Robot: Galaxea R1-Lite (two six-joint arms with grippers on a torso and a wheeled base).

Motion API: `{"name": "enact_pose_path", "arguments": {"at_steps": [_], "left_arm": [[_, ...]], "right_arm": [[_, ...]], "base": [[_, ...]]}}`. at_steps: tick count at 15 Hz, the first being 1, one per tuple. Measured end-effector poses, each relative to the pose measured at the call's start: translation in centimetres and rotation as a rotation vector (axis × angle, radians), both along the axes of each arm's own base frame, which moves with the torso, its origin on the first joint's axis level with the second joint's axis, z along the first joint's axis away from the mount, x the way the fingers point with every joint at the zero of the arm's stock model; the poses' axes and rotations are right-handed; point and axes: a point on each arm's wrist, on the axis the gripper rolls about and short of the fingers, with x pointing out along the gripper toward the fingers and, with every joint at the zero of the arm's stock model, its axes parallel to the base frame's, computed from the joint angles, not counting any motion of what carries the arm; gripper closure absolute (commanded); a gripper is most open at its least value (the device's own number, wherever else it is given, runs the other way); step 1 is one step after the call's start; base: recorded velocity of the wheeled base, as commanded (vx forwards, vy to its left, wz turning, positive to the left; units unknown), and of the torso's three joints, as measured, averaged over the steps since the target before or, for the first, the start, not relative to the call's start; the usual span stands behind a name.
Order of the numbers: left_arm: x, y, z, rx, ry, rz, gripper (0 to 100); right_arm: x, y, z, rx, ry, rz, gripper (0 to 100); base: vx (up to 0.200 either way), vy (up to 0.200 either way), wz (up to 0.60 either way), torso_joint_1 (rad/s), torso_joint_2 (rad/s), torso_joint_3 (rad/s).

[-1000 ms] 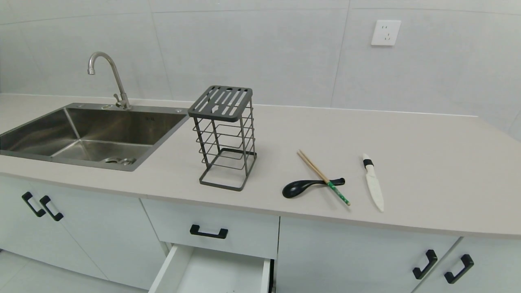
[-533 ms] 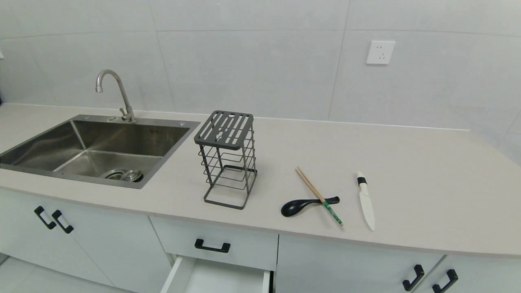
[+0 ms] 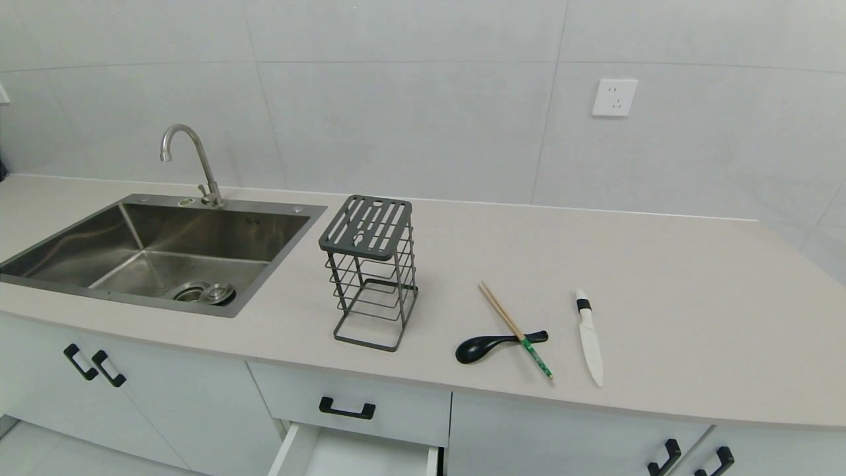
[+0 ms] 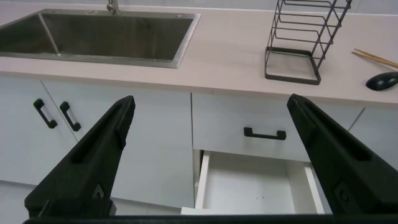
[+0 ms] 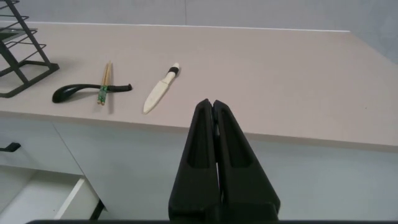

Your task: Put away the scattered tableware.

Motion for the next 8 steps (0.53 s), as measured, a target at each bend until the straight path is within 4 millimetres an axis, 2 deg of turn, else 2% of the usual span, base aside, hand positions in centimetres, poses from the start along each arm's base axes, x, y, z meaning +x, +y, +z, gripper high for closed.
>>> {"name": "enact_pose_path", "arguments": {"at_steps": [6, 8], "left_arm": [[0.0, 0.0, 0.0, 0.0, 0.0, 0.0, 0], [0.0, 0.0, 0.0, 0.0, 0.0, 0.0, 0]], "right_arm": [[0.0, 0.01, 0.0, 0.001, 0.0, 0.004, 0], [-0.04, 0.02, 0.59, 0.002, -0.049, 0.005, 0]], "base": [[0.0, 0.0, 0.0, 0.0, 0.0, 0.0], [0.0, 0.0, 0.0, 0.0, 0.0, 0.0]]}}
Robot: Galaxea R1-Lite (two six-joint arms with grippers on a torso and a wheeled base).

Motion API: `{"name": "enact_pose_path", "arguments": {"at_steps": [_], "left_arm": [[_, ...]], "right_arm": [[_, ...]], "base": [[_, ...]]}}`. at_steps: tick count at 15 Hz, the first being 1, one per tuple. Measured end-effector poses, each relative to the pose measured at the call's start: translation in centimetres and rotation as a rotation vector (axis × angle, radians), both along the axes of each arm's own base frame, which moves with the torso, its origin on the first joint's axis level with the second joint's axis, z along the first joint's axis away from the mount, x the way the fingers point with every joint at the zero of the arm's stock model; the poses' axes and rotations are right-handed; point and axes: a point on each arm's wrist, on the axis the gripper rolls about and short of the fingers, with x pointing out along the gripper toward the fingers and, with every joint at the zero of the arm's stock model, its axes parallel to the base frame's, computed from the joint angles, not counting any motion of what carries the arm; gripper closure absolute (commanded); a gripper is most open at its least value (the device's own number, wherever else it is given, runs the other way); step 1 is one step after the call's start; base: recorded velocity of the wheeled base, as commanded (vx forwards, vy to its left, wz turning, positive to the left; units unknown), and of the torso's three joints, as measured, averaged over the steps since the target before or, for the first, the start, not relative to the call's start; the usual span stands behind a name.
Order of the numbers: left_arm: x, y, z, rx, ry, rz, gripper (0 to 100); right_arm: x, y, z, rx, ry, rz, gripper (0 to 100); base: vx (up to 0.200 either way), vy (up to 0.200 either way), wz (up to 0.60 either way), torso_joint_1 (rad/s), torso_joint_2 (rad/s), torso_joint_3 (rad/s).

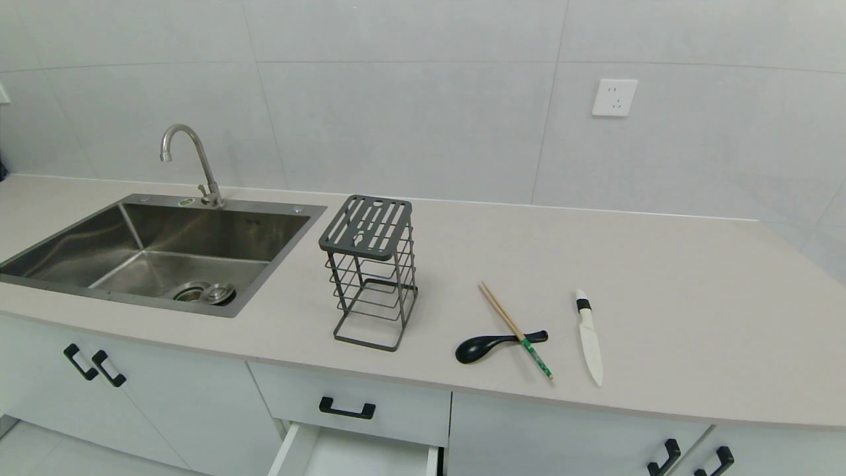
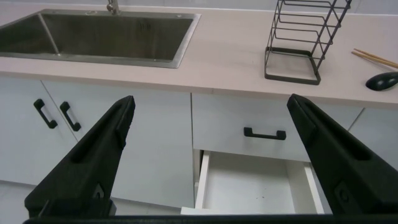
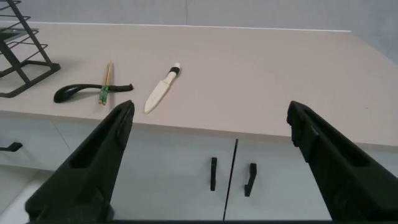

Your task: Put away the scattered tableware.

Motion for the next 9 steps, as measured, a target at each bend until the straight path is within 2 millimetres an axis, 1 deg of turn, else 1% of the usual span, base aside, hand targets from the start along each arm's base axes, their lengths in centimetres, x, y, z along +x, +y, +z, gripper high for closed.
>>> {"name": "enact_pose_path", "arguments": {"at_steps": [2, 4, 6, 8, 9], "left_arm": [[0.0, 0.0, 0.0, 0.0, 0.0, 0.0, 0], [0.0, 0.0, 0.0, 0.0, 0.0, 0.0, 0], [0.0, 0.0, 0.0, 0.0, 0.0, 0.0, 0], [0.0, 0.0, 0.0, 0.0, 0.0, 0.0, 0], [0.0, 0.0, 0.0, 0.0, 0.0, 0.0, 0]], "right_arm": [[-0.7, 0.0, 2.8, -0.004, -0.155, -0.003, 0], [-1.4, 0.1, 5.2, -0.014, -0.225, 0.036, 0], [-0.9, 0.2, 6.9, -0.023, -0.201, 0.106, 0], [0.5, 0.3, 7.8, -0.024, -0.112, 0.192, 0], [1.4, 0.4, 7.8, -0.021, -0.059, 0.227, 0]], "base": [[0.0, 0.0, 0.0, 0.0, 0.0, 0.0], [0.0, 0.0, 0.0, 0.0, 0.0, 0.0], [0.0, 0.0, 0.0, 0.0, 0.0, 0.0], [0.0, 0.0, 0.0, 0.0, 0.0, 0.0], [0.0, 0.0, 0.0, 0.0, 0.0, 0.0]]}}
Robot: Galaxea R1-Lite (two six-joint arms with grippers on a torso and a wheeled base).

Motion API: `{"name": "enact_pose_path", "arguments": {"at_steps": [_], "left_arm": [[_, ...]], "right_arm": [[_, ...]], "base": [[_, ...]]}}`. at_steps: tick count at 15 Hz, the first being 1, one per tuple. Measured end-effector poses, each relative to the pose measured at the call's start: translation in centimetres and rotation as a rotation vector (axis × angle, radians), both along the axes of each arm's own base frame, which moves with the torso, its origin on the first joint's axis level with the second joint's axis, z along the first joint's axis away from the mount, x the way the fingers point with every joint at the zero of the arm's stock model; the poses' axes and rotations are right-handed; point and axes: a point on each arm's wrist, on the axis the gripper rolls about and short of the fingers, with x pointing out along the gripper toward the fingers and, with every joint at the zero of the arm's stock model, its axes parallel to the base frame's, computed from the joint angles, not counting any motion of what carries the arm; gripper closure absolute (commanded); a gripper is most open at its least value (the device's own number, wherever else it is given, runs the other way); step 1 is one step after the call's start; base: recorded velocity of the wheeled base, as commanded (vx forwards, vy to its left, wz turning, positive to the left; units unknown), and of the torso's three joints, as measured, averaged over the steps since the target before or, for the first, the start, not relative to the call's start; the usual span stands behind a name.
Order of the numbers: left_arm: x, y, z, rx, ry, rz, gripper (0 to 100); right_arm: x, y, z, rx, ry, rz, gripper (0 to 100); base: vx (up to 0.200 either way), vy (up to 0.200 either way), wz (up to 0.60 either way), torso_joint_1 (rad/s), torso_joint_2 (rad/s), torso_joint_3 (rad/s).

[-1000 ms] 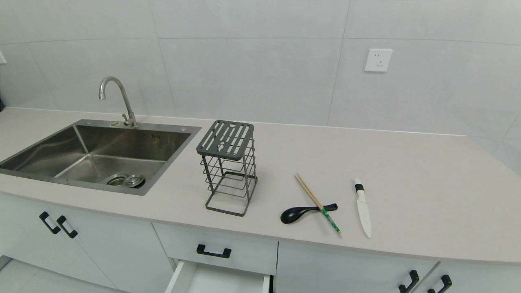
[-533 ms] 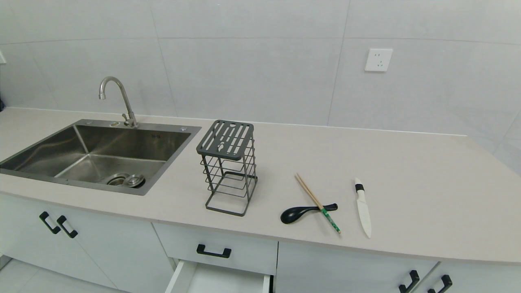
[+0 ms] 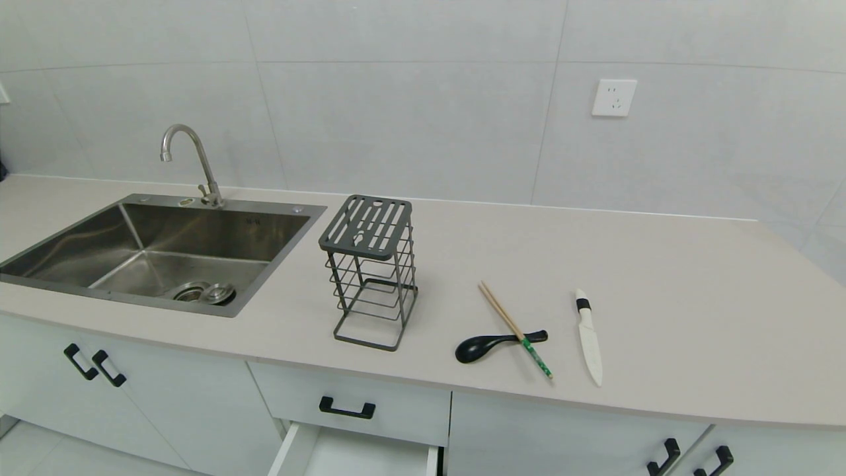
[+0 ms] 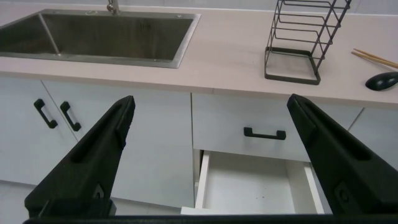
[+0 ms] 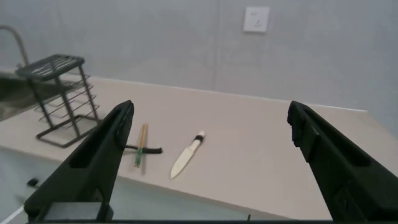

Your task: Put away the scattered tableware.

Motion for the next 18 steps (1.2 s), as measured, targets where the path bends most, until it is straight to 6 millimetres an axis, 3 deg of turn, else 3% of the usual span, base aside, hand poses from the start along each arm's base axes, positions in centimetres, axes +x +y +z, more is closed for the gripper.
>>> {"name": "enact_pose_path", "arguments": {"at_steps": [4, 7, 13, 18], "left_arm": [[0.0, 0.0, 0.0, 0.0, 0.0, 0.0, 0], [0.0, 0.0, 0.0, 0.0, 0.0, 0.0, 0], [0.0, 0.0, 0.0, 0.0, 0.0, 0.0, 0], [0.0, 0.0, 0.0, 0.0, 0.0, 0.0, 0]], "right_arm": [[4.4, 0.7, -1.3, -0.034, 0.32, 0.158, 0], [6.6, 1.5, -2.3, -0.071, 0.491, 0.235, 0], [9.8, 2.9, -3.2, -0.117, 0.685, 0.291, 0], [14.2, 4.9, -2.4, -0.148, 0.774, 0.329, 0]], "base": [[0.0, 0.0, 0.0, 0.0, 0.0, 0.0], [0.0, 0.0, 0.0, 0.0, 0.0, 0.0], [0.0, 0.0, 0.0, 0.0, 0.0, 0.0], [0.0, 0.0, 0.0, 0.0, 0.0, 0.0]]}}
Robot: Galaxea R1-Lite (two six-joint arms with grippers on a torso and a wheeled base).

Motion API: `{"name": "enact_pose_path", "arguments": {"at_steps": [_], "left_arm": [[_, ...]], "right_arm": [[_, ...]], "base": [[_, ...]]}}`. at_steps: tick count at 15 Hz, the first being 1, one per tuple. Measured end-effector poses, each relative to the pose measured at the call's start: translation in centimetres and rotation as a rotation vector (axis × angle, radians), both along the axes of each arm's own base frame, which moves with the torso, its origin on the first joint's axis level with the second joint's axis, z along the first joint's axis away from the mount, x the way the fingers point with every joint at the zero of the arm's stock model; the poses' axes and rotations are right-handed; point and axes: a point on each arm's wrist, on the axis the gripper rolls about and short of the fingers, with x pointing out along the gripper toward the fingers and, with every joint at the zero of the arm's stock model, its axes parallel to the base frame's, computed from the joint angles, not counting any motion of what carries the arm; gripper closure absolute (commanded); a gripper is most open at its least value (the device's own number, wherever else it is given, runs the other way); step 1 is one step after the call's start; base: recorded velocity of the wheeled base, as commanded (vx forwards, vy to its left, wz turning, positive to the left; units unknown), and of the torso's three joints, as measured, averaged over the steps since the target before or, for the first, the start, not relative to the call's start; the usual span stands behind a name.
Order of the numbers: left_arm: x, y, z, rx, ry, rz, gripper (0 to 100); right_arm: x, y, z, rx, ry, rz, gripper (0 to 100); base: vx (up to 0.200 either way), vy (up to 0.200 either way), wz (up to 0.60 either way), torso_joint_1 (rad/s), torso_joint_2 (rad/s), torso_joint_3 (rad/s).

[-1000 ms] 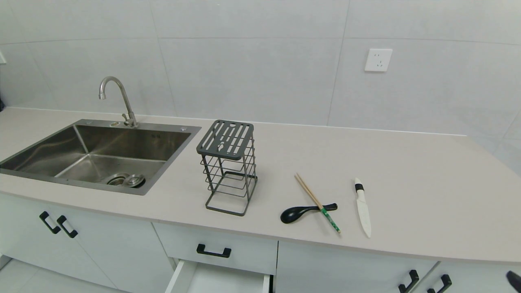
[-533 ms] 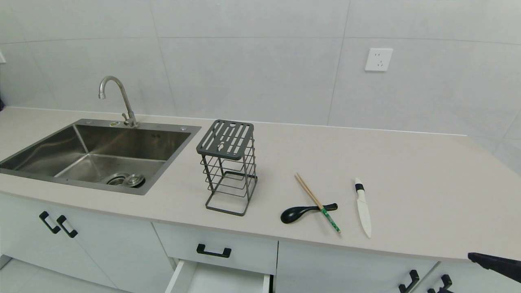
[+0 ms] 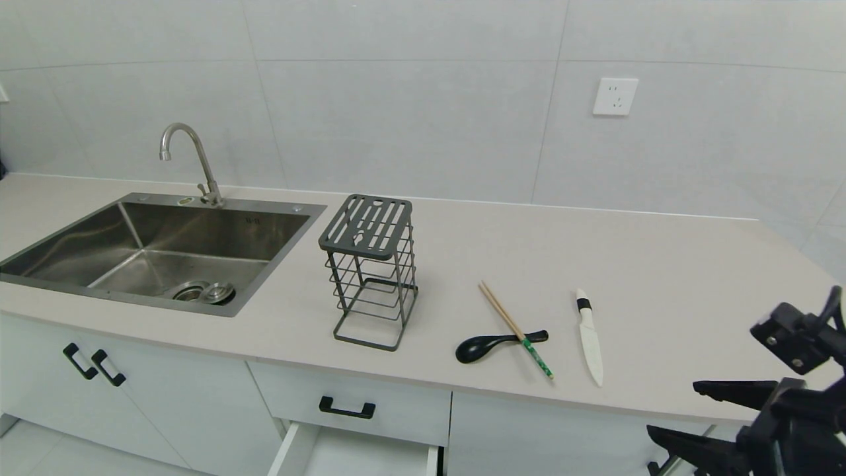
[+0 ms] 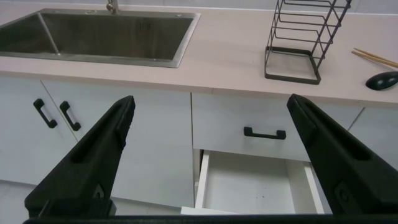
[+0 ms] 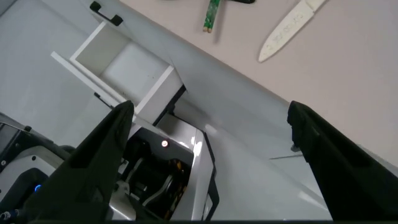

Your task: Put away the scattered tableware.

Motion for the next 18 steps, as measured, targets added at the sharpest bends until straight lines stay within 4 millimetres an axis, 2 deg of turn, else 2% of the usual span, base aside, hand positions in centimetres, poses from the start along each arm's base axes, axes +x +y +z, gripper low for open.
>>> {"name": "enact_pose_path", "arguments": {"at_steps": [4, 8, 12, 18], "left_arm": [[0.0, 0.0, 0.0, 0.0, 0.0, 0.0, 0], [0.0, 0.0, 0.0, 0.0, 0.0, 0.0, 0], [0.0, 0.0, 0.0, 0.0, 0.0, 0.0, 0], [0.0, 0.0, 0.0, 0.0, 0.0, 0.0, 0]], "right_arm": [[1.8, 1.5, -0.5, -0.029, 0.055, 0.053, 0], [4.1, 3.0, 0.2, -0.051, 0.043, 0.034, 0], [5.4, 4.5, -1.1, -0.093, 0.103, 0.02, 0], [10.9, 7.3, -3.0, -0.122, 0.155, -0.062, 0]], "base": [[0.0, 0.0, 0.0, 0.0, 0.0, 0.0], [0.0, 0.0, 0.0, 0.0, 0.0, 0.0], [0.0, 0.0, 0.0, 0.0, 0.0, 0.0], [0.0, 0.0, 0.0, 0.0, 0.0, 0.0]]}}
